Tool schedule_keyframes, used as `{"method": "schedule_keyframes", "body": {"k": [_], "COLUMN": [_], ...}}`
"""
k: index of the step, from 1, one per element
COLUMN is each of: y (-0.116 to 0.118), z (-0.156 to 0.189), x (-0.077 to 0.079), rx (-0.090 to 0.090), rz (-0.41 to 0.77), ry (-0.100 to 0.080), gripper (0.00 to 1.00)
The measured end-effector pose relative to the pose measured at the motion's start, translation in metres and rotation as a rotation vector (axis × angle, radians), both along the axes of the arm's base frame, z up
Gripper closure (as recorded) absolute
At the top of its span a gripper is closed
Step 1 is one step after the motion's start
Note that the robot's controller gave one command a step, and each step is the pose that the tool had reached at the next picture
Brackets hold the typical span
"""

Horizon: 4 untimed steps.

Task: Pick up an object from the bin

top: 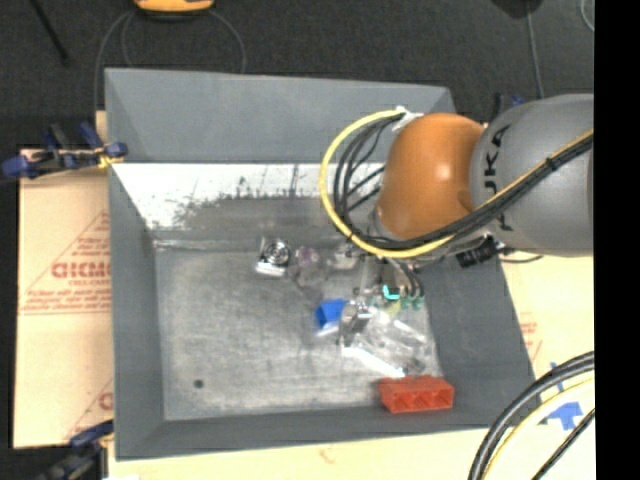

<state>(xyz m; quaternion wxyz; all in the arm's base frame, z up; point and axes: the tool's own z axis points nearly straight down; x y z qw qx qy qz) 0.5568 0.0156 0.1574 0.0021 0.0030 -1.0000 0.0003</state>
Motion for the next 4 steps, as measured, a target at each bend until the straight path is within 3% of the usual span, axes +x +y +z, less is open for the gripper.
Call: {"method": "schedule_keyframes", "body": {"k": [1,2,4], "y": [-0.014,-0.014,-0.020], "z": [-0.081,-0.077,0.140], "x": [-0.013,-0.010,-0.024], "rx": [0.003,0.003,0.002], "rz": [-0.182,-0.181,-0.164], "ry": [-0.009,-0.018,-0.017], "gripper": [0.00,1.00,1.00]}}
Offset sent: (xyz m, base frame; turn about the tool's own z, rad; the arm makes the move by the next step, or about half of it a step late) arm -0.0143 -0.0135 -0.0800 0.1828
